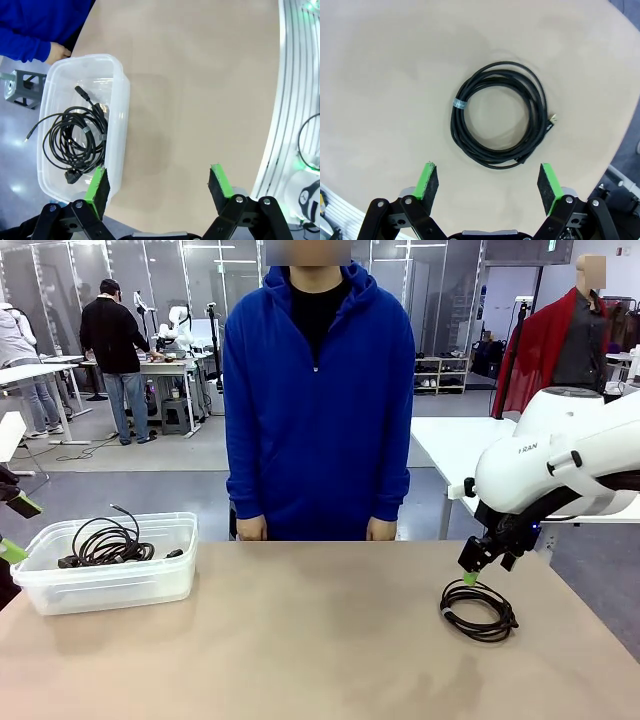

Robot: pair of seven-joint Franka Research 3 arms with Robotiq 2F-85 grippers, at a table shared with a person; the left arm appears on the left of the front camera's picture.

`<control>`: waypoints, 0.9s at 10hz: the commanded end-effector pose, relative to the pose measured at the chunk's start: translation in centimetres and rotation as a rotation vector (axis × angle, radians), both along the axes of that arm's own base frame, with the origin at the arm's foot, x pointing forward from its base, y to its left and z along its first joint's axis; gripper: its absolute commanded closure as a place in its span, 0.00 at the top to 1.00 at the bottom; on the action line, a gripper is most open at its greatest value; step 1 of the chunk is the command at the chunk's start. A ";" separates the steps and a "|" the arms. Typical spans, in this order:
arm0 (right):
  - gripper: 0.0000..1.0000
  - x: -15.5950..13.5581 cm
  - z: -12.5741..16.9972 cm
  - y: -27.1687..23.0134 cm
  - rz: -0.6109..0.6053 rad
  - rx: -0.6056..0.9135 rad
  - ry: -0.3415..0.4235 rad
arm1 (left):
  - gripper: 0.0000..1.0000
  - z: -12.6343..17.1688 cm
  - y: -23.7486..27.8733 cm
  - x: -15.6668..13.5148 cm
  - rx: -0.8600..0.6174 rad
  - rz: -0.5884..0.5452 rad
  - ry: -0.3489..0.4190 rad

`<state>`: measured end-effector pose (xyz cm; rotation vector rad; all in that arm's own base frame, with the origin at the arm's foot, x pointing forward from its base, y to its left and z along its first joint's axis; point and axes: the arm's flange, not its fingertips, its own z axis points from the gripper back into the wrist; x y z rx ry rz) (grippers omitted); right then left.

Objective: Organize and store the cables.
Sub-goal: Place the USB Extension Cable into the Organizing box.

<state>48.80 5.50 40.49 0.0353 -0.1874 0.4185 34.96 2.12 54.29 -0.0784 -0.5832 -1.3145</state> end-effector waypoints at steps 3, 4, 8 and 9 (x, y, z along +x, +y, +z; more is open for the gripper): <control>1.00 3.7 -3.4 1.1 -0.066 0.036 0.132 | 1.00 0.1 0.0 0.0 0.000 0.000 -0.002; 1.00 4.1 -3.9 1.8 -0.077 0.040 0.137 | 1.00 0.1 0.0 0.0 0.000 0.000 -0.002; 1.00 5.4 -6.9 3.5 -0.161 0.031 0.168 | 1.00 0.1 0.0 0.0 0.000 0.000 -0.002; 1.00 5.5 -7.4 3.9 -0.176 0.023 0.171 | 1.00 0.1 0.0 0.0 0.000 0.000 -0.002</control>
